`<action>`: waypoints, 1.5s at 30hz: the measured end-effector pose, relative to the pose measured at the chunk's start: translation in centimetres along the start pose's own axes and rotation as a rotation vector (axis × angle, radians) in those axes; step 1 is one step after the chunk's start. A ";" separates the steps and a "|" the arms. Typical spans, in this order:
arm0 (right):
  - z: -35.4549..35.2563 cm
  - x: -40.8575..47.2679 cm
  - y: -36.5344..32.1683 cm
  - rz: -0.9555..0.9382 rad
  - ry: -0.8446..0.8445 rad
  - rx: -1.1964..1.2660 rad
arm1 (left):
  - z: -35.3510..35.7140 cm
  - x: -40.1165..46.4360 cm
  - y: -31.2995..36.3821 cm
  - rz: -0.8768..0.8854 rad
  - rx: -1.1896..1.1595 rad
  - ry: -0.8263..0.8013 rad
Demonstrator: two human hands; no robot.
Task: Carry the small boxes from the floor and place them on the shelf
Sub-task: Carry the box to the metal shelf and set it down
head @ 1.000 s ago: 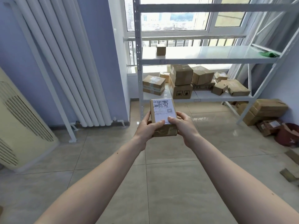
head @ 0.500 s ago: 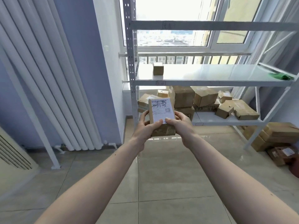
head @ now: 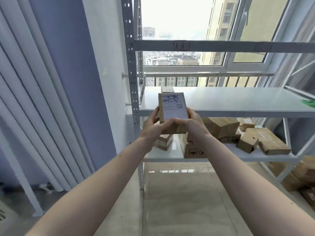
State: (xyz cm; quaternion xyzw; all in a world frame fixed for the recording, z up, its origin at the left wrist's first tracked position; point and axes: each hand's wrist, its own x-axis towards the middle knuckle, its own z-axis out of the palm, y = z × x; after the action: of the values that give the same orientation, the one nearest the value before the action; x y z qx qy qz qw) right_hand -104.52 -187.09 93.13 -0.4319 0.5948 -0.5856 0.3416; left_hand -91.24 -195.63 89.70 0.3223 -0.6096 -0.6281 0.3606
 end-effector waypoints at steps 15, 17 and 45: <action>-3.8 21.6 -6.5 -0.229 0.156 0.024 | 0.5 22.1 9.8 0.314 0.057 -0.005; -4.6 24.3 -7.4 -0.267 0.161 0.047 | 0.8 24.4 11.0 0.358 0.067 0.007; -9.5 42.1 -14.6 -0.498 0.222 -0.119 | 2.8 41.5 20.1 0.662 0.485 0.334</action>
State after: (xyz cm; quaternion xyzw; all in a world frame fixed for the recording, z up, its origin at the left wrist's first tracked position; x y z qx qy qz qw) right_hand -128.09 -220.93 112.53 -0.5173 0.5375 -0.6593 0.0940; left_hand -114.51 -229.14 111.31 0.2821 -0.7431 -0.2568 0.5498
